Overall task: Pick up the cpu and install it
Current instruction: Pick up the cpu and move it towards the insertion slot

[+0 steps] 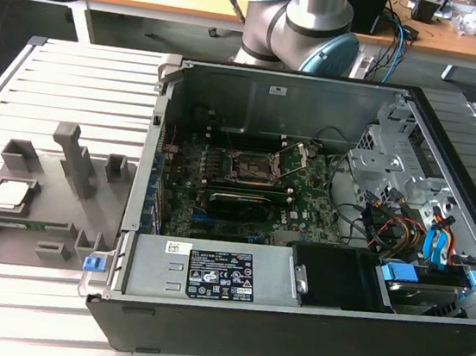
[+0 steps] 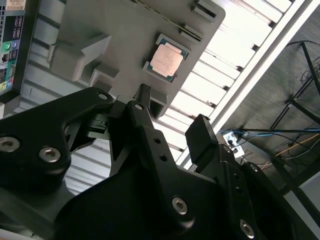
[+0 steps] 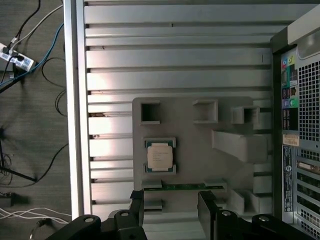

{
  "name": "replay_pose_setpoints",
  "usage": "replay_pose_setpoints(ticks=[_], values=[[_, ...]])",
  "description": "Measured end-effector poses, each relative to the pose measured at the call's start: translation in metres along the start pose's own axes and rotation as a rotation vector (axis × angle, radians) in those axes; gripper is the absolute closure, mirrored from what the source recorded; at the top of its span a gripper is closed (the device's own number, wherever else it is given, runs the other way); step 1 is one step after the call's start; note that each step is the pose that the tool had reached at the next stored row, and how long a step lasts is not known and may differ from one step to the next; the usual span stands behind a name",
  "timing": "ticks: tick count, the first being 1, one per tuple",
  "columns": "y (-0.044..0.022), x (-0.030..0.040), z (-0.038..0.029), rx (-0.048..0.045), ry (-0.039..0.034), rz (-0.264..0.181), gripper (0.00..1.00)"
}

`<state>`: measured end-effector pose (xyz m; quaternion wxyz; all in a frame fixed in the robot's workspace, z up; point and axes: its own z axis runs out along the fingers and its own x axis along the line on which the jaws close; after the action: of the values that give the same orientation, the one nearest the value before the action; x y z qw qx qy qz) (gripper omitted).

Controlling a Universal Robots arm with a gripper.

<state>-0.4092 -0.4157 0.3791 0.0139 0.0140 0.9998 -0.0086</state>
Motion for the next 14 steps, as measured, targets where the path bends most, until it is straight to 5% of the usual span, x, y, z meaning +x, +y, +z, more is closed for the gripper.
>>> replay_pose_setpoints(ticks=[14], values=[[0.0002,0.0003,0.0099,0.0000,0.0001,0.000,0.44]])
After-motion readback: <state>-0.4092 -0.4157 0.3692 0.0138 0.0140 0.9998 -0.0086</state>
